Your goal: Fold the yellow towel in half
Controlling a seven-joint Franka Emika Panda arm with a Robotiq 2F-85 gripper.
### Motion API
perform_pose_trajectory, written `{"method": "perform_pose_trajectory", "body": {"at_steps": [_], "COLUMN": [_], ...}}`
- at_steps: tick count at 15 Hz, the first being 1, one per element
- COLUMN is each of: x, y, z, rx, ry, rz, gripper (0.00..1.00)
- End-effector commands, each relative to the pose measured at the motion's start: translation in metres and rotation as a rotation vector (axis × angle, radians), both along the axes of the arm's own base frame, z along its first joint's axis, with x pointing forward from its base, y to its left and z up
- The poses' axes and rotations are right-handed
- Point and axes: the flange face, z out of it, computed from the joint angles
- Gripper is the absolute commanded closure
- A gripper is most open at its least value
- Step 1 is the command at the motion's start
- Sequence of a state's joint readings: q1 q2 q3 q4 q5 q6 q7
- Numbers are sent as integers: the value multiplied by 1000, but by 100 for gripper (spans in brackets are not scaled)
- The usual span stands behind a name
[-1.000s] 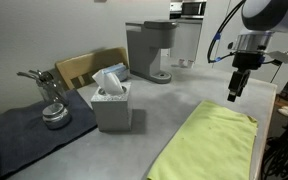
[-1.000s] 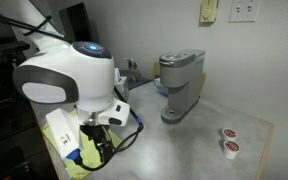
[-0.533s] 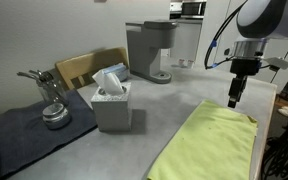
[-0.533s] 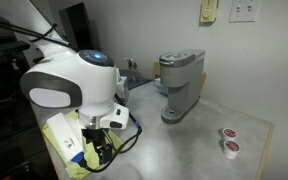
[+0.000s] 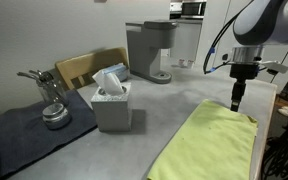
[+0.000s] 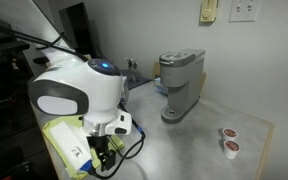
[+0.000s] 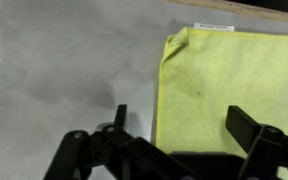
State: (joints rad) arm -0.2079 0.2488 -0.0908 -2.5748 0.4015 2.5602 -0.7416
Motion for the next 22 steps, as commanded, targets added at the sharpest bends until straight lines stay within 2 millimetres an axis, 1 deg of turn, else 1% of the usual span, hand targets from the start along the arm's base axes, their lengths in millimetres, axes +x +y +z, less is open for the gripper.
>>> {"method": "perform_pose_trajectory", "body": {"at_steps": [1,2,6,8,10,12,17,19,21,22], "x": [3,3,3,2,2,1,1,1,3,4], "y": [-7,-7,-8,-9,-9,-9,-9,-9,-9,-10], "z": [-5,-4,-6,-7,-8,-11,-22,-26,-27,-26], "rx": [33,42,81,93,95,94,81,82,81,80], "ry": [11,12,17,21,25,29,44,52,54,52], "rz": [38,42,58,58,56,52,30,28,27,24], "gripper": [0,0,5,6,5,1,2,4,17,20]}}
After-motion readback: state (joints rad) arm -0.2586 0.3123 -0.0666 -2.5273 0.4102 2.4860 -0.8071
